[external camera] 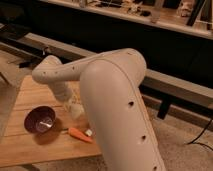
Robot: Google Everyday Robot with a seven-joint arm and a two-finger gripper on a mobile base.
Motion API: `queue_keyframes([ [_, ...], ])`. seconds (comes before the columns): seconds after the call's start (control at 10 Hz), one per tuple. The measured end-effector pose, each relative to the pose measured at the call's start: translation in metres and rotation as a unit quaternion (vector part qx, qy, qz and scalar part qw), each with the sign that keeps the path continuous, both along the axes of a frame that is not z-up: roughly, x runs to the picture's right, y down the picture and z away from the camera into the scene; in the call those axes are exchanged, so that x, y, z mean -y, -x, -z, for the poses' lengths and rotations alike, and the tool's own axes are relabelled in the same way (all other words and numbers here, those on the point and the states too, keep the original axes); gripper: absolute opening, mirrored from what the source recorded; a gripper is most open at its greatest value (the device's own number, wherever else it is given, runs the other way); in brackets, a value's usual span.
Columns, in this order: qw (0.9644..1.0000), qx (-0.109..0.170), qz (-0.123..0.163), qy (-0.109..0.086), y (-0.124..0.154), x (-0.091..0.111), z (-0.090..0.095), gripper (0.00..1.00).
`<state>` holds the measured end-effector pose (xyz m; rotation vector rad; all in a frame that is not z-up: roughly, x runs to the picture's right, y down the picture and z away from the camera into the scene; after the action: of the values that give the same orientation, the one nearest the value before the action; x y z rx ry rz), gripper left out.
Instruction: Place the white sponge in the ceramic bowl
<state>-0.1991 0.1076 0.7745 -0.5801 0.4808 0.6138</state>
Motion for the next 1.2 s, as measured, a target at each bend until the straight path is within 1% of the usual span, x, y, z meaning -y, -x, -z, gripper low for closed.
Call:
queue_keyframes([
  [0.1,0.9999,0.004,0.011,0.0,0.007,-0.002,0.001,0.2],
  [0.2,0.9994,0.011,0.032,-0.002,0.018,-0.006,0.005,0.2],
  [0.4,0.9972,0.021,0.071,-0.007,0.038,-0.008,0.015,0.2],
  [0.5,0.996,0.023,0.086,-0.01,0.044,-0.006,0.019,0.2],
  [0.8,0.9936,0.022,0.109,-0.017,0.053,0.003,0.032,0.2],
  [1.2,0.991,0.038,0.128,-0.016,0.079,0.0,0.047,0.2],
])
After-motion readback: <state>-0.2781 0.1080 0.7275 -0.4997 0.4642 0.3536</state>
